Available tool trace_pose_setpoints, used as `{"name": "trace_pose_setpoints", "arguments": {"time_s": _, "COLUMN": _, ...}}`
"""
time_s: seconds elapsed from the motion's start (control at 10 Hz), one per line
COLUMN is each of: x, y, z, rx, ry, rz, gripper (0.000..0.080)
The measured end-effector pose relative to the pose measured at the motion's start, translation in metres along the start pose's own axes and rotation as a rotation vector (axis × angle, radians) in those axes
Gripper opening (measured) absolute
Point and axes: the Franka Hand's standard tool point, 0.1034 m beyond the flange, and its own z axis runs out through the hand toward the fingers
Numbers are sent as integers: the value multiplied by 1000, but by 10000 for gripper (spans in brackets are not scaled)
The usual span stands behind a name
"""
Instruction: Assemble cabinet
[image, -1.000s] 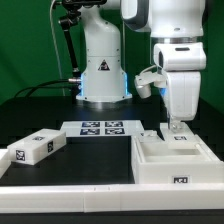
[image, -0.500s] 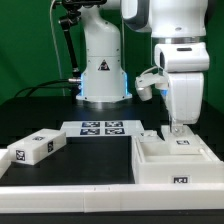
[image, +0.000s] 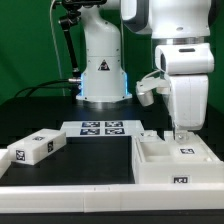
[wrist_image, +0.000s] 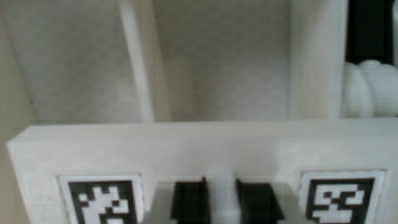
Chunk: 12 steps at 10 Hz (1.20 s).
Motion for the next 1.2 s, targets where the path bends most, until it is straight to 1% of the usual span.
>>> {"name": "trace_pose_setpoints", "arguments": {"time_s": 0.1, "x": 1, "y": 7, "z": 0, "rx": -3, "ry": 1, "rz": 3, "gripper": 70}}
{"name": "trace_pose_setpoints", "arguments": {"time_s": 0.2, "x": 0, "y": 9, "z": 0, "rx": -4, "ry": 2, "rz": 5, "gripper": 70}}
{"name": "trace_pose_setpoints", "arguments": {"time_s": 0.5, "x": 1, "y": 14, "z": 1, "rx": -6, "ry": 4, "rz": 7, "gripper": 70}}
{"name": "trace_pose_setpoints", "arguments": {"time_s": 0.7, "x": 1, "y": 14, "z": 1, "rx": 12, "ry": -3, "rz": -9, "gripper": 70}}
{"name": "trace_pose_setpoints", "arguments": {"time_s": 0.9, "x": 2, "y": 13, "z": 0, "rx": 10, "ry": -5, "rz": -14, "gripper": 70}}
{"name": "trace_pose_setpoints", "arguments": {"time_s": 1.0, "x": 3, "y": 11, "z": -1, "rx": 10, "ry": -5, "rz": -16, "gripper": 148}}
{"name": "trace_pose_setpoints", "arguments": {"time_s": 1.1, "x": 3, "y": 10, "z": -2, "rx": 11, "ry": -7, "rz": -17, "gripper": 332}}
{"name": "trace_pose_setpoints", "arguments": {"time_s": 1.2, "x": 4, "y": 7, "z": -3, "rx": 11, "ry": -8, "rz": -13, "gripper": 332}}
